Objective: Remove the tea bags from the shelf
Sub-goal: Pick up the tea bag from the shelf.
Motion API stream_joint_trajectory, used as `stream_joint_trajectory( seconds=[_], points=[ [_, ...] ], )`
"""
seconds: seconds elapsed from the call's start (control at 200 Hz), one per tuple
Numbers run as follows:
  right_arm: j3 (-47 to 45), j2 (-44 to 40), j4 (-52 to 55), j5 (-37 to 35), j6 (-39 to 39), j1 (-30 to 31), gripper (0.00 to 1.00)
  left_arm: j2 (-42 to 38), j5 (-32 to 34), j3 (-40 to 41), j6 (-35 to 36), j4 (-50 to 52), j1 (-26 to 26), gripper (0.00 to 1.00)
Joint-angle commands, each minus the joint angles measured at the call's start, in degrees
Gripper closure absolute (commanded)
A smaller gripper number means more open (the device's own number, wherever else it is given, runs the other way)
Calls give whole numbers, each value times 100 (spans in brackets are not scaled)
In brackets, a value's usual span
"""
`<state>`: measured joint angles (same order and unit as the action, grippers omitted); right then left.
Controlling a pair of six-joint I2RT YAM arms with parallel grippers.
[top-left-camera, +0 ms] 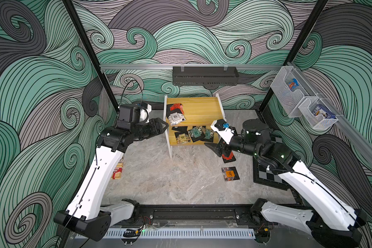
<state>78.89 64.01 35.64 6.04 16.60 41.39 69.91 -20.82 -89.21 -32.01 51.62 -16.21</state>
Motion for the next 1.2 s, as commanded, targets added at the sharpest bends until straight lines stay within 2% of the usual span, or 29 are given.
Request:
stream_joint_trajectory(
  seconds=[0.0,0.2,0.295,0.425,0.705,1.196],
  points=[
    [268,270,-264,-43,470,44,22,64,-20,-325,17,65,-22,37],
    [523,751,-625,66,1088,251,18,291,139,-665,83,253,-23,37],
    [665,1009,-807,176,1377,312,17,316,175,-679,88,253,-23,41],
    [1041,1465,-886,192,1653,400,18,322,218,-642,122,299,-9,44],
    [1720,2323,-890,107,2128,561,20,299,289,-633,186,400,43,46],
    [2625,3435,-887,-276,2412,669,21,321,271,-572,209,421,153,46]
  ],
)
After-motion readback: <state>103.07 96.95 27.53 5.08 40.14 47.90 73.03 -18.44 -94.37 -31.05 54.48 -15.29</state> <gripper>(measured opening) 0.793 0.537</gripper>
